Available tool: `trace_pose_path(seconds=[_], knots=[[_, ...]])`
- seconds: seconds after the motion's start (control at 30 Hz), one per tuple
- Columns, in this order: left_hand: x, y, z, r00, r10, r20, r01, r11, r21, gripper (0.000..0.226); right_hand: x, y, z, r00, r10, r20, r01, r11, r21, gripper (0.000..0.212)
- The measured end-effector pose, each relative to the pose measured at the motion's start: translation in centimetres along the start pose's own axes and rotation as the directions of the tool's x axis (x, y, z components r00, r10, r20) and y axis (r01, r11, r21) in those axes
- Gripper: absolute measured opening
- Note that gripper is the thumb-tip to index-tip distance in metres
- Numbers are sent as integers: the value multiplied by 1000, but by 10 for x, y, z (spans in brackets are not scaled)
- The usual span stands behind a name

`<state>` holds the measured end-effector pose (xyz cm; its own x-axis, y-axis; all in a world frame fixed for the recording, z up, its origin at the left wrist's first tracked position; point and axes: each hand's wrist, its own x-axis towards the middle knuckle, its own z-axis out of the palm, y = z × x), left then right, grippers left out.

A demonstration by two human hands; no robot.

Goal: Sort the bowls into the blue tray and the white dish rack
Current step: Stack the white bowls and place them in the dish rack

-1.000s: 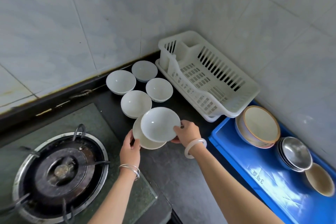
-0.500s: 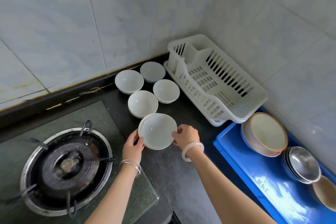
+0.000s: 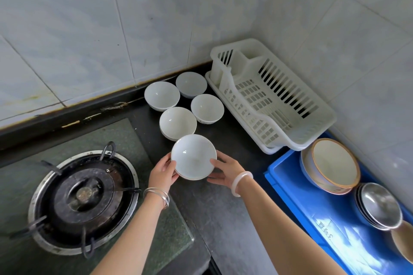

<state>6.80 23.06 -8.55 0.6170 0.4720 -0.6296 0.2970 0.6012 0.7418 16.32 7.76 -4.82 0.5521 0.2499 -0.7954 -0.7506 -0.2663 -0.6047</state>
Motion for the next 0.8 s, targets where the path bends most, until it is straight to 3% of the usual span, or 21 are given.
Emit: trace_pose_path(seconds=[0.17,0.37,0.67,0.8], knots=[[-8,5,6,999,21,-48,-20,1000,23,35,-2,4,1,996,-89,-12,89,995,33,38],[-20,32,34,996,94,12,-95,992,85,34,-18,-16,-23,985,-167,-33,169,980,100,36],[-4,100,148,974,135,183,-162,976,142,17,-37,-104,-87,907,-368,-204,401,904,149,24],[20,122,210,957,143,252,-193,963,186,21,-22,-146,-117,869,-392,-303,451,878,159,26]])
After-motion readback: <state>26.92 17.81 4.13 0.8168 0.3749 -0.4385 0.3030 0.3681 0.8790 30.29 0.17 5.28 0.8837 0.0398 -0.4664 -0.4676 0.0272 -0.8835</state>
